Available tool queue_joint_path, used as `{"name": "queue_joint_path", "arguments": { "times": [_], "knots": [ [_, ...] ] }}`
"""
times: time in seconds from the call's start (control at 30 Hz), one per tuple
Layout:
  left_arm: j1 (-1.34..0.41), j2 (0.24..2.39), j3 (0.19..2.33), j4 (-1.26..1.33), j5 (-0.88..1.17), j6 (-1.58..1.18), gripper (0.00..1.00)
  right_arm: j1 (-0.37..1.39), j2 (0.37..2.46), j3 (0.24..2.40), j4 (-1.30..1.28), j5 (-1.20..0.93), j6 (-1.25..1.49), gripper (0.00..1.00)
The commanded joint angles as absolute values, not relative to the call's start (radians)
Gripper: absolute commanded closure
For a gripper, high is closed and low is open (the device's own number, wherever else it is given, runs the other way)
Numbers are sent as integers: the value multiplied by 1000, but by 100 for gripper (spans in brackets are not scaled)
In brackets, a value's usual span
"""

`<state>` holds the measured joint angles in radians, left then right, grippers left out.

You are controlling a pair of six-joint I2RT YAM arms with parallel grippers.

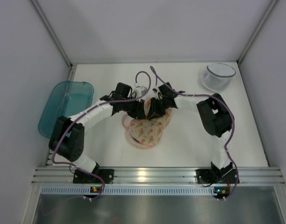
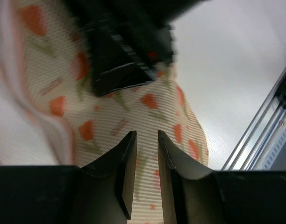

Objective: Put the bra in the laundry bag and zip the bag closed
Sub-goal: Adjust the laundry bag at the center of the board.

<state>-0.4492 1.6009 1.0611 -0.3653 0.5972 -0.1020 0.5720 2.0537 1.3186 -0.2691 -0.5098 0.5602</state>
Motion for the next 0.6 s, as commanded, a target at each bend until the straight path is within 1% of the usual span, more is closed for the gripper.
{"name": "queue_joint_path", "arguments": {
  "times": [0.0,0.07,0.1,0.13,0.17,0.27,0.33,0.43,0.47,0.5,0.57],
  "knots": [
    [-573,1447,1083,-293,563,138,69,543,2125,1328,-327,-385,520,76],
    [-679,1431,1144,-444,549,306,63,543,2140,1333,-330,-393,517,77],
    [-714,1439,1164,-513,508,448,59,545,2143,1333,-328,-394,517,77],
    [-798,1445,1173,-596,459,503,59,545,2146,1333,-327,-393,517,77],
    [-849,1453,1184,-645,354,602,59,543,2148,1335,-331,-387,514,77],
    [-1047,1503,1183,-777,223,731,60,545,2148,1336,-337,-370,508,76],
    [-1159,1546,1183,-831,134,765,60,545,2146,1335,-347,-342,505,76],
    [-1256,1621,1198,-871,40,816,59,545,2149,1336,-354,-331,503,74],
    [-1278,1644,1218,-886,14,833,59,545,2155,1339,-359,-330,505,74],
    [-1310,1695,1230,-885,-61,834,58,545,2158,1345,-365,-327,505,73],
    [-1331,1755,1293,-902,-92,835,58,548,2171,1354,-376,-325,506,74]
  ]
}}
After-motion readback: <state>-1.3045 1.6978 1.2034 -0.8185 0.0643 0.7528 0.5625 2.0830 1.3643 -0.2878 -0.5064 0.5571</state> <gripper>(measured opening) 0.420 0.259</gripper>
